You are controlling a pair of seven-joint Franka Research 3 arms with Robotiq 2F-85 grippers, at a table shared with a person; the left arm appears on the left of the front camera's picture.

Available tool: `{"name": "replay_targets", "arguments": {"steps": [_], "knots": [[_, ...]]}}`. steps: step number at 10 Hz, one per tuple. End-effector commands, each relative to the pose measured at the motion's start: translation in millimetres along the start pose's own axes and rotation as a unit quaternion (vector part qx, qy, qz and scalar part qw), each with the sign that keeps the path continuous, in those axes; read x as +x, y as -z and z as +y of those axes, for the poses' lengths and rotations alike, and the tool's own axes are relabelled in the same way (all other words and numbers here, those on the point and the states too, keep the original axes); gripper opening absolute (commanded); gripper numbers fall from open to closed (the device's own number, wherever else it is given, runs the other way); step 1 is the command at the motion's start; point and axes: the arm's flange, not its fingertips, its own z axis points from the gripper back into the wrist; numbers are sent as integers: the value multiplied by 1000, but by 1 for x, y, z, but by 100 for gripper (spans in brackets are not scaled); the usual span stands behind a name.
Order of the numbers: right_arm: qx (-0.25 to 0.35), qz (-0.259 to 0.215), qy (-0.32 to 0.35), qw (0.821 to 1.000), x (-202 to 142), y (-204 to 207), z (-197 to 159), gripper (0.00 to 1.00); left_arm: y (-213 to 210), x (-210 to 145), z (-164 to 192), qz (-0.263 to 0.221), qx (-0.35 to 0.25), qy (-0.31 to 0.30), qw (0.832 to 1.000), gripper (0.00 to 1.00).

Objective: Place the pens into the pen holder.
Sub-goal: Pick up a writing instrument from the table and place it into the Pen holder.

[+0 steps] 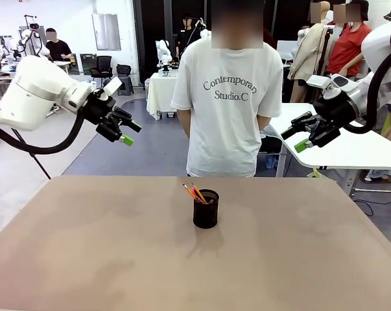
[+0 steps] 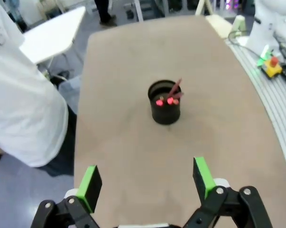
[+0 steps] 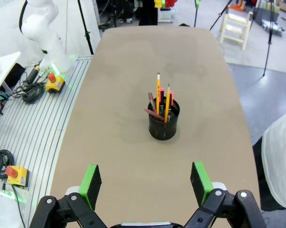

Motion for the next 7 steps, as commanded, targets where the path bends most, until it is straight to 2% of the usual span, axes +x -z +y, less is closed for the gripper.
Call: {"name": "replay_targets", "arguments": {"steps": [1,2,5,7], "knots": [[3,1,7,1000,5,-1,0,100,-20,2,-7,44,-8,-15,999,100],[3,1,7,1000,5,-1,0,100,-29,2,-15,67,-1,-26,997,100],[3,1,7,1000,5,-1,0,100,-45,9,-29,73,22,-12,997,100],[3,1,7,1000,5,-1,0,100,-47,9,-37,77,14,-35,996,100]]}}
